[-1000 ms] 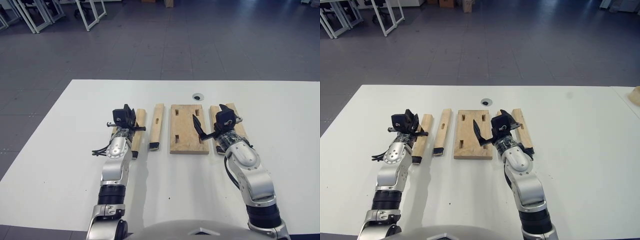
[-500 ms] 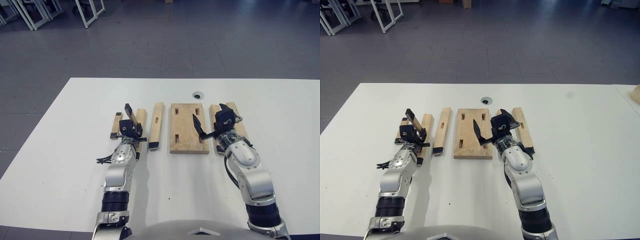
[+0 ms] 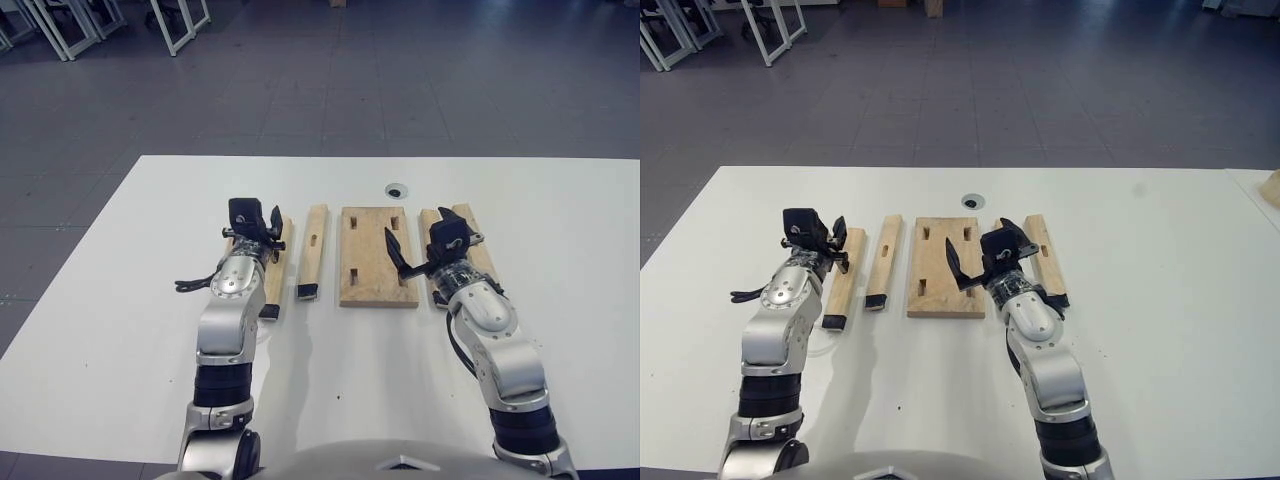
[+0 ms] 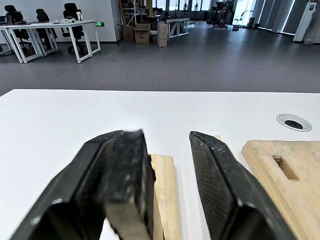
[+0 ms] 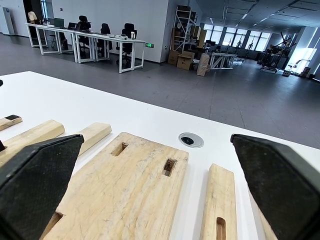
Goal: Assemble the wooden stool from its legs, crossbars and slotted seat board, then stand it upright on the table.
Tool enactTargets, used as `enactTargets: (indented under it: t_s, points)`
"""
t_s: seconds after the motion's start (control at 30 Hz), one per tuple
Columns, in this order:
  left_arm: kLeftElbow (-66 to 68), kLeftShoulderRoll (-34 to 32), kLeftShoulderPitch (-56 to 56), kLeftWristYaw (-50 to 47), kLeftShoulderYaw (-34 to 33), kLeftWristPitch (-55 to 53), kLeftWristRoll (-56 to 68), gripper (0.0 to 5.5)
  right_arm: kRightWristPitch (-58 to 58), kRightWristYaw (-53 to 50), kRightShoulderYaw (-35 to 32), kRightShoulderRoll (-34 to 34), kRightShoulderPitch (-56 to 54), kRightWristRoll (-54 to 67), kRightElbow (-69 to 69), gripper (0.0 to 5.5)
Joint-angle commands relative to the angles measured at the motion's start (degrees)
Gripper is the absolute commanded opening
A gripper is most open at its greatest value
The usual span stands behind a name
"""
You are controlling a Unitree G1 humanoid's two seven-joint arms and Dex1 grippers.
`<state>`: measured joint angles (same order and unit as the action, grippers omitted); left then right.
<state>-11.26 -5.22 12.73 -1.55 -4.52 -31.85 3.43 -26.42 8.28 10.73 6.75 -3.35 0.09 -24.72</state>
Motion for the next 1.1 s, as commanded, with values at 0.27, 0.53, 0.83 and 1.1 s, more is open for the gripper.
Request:
enactTargets:
  t_s: [0.27,0.53,0.83,1.1]
  points:
    - [-6.0,-5.5,14.6,0.2,-3.4,-12.3,0.4,2.45,0.0,-1.1,1.3,-1.7,0.7,-0.8,0.1,5.50]
    - [2.8,-3.2,21.8,0.8,-10.5,-16.9,8.2,2.45,-0.8,-1.2,1.2,-2.3,-0.3,-0.6,0.6,5.50]
    - [8.1,-7.8,34.0,3.2,-11.9,-13.1,11.4,2.45,-0.9,-1.5,1.3,-2.7,-0.3,-0.8,0.3,5.50]
    - [25.7,-3.7,14.2,4.3,-8.5,-7.8,9.4,2.45,-0.9,-1.9,0.6,-2.8,-0.6,-0.7,0.4,5.50]
